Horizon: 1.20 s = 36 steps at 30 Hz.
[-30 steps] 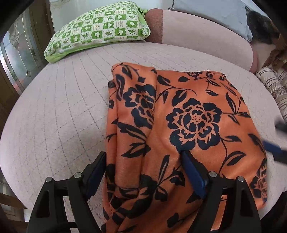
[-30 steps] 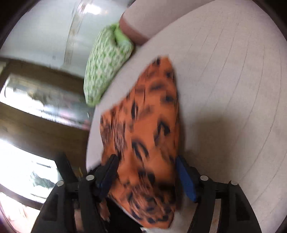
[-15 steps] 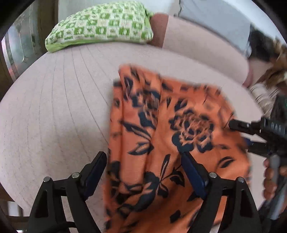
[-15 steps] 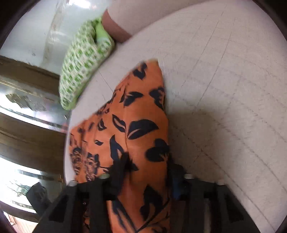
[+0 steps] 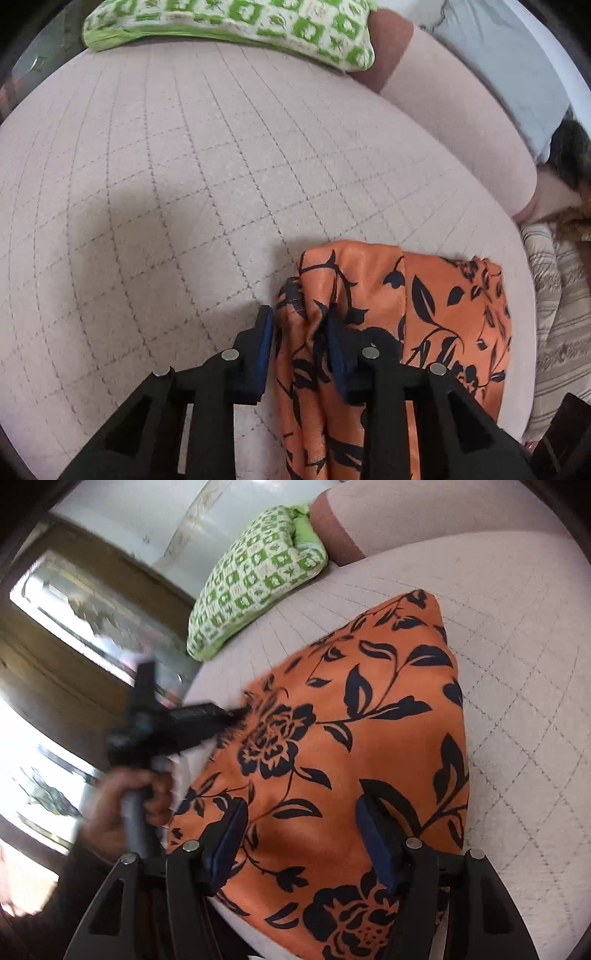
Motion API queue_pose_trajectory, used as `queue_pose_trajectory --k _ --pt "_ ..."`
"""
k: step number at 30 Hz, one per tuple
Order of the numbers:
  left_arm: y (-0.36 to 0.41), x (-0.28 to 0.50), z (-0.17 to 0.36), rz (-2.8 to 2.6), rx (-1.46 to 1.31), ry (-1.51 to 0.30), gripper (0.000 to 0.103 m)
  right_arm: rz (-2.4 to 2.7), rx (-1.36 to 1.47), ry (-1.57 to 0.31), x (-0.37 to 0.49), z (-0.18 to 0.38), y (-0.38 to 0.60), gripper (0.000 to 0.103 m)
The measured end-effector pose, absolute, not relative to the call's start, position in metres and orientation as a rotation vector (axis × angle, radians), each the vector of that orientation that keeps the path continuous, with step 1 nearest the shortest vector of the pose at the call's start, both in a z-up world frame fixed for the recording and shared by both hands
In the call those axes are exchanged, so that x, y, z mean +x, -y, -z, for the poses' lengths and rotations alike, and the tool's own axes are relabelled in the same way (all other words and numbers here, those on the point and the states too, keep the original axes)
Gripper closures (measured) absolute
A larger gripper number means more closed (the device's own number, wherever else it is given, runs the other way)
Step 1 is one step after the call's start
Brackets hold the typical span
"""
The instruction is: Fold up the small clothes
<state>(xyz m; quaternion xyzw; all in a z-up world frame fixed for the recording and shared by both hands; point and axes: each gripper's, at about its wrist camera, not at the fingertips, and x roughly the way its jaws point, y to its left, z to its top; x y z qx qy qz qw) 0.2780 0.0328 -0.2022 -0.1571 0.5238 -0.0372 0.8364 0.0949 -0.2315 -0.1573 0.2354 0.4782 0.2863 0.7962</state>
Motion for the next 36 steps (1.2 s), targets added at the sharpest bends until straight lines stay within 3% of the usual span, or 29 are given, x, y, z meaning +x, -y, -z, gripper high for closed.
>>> queue_pose_trajectory --k 3,5,7,8,11,13,18,21,22,28,36 --pt "-0.018 0.262 0.183 0.068 -0.25 -1.08 0.072 -0.627 0.497 -1.031 0.097 0.152 0.232 0.036" --pt "-0.009 0.238 0.162 0.114 -0.258 -1.025 0.066 -0.613 0.514 -1.012 0.094 0.145 0.232 0.034" --pt "0.003 0.205 0.145 0.14 -0.237 -0.971 0.049 -0.616 0.557 -0.969 0.085 0.134 0.229 0.027" --pt "0.008 0.187 0.14 0.151 -0.223 -0.949 0.047 -0.617 0.569 -0.956 0.079 0.132 0.228 0.025" --pt "0.025 0.154 0.159 0.141 -0.176 -0.988 0.047 -0.638 0.597 -0.973 0.074 0.141 0.223 0.019" --pt "0.027 0.153 0.197 0.11 -0.191 -1.088 0.052 -0.625 0.643 -1.083 0.076 0.17 0.227 0.017" --pt "0.028 0.135 0.171 0.134 -0.247 -0.989 0.052 -0.629 0.732 -1.001 0.06 0.146 0.251 0.017" --pt "0.024 0.13 0.151 0.194 -0.291 -0.932 0.028 -0.576 0.727 -0.968 0.054 0.138 0.277 0.017" --pt "0.019 0.132 0.147 0.197 -0.301 -0.912 0.025 -0.552 0.738 -0.976 0.056 0.141 0.284 0.017" --pt "0.014 0.159 0.157 0.125 -0.284 -0.957 0.025 -0.484 0.798 -1.007 0.076 0.157 0.304 0.017" --pt "0.031 0.15 0.15 0.061 -0.192 -0.925 0.025 -0.506 0.59 -0.924 0.069 0.115 0.269 0.017"
